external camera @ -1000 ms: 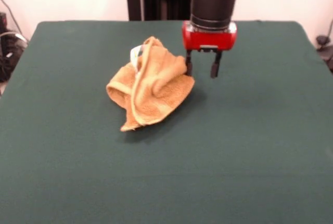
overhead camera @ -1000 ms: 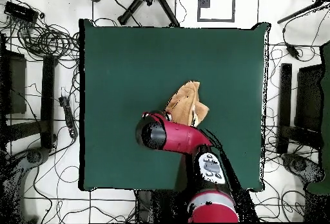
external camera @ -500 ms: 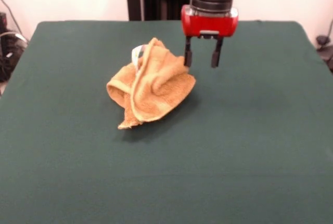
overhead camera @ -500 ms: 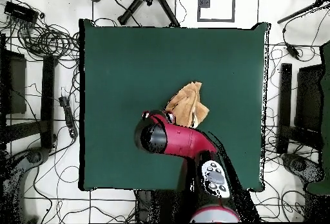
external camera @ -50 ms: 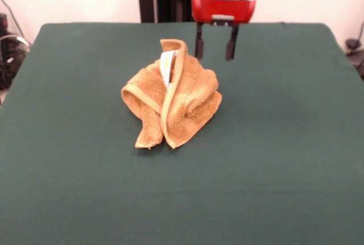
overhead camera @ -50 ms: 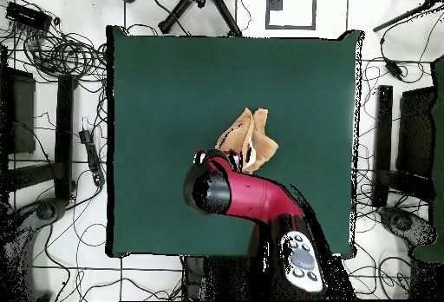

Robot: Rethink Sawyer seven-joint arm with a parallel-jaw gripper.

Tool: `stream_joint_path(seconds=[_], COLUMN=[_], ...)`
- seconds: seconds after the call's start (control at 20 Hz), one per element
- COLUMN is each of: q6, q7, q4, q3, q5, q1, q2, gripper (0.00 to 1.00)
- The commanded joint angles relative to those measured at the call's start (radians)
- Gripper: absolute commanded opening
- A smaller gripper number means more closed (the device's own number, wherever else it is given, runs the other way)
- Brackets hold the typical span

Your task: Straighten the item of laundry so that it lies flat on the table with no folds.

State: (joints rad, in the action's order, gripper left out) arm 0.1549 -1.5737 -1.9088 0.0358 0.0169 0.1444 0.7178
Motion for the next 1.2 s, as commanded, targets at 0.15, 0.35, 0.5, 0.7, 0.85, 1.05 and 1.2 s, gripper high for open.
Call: stream_joint_path(seconds=[0.15,0.35,0.5,0.7,0.85,1.05,1.2], q6=[0.173,0.180,0.167,0.129,0.095,0.073,0.059], q7=[-0.137,-0.127,-0.121,-0.127,-0.133,-0.135,-0.133], q4=[-0.105,-0.098,-0.090,-0.085,-0.082,-0.075,-0.069], q3=[-0.127,-0.110,-0.102,-0.089,-0.084,-0.071,-0.067], q5=[0.037,0.023,0.009,-0.007,-0.016,-0.026,-0.035], q1=[0.038,0.048,0.056,0.054,0.052,0.047,0.047], q2=[0.096,0.099,0.088,0.063,0.039,0.019,0.004], gripper=[1.00,1.00,1.00,1.00,1.00,1.00,1.00])
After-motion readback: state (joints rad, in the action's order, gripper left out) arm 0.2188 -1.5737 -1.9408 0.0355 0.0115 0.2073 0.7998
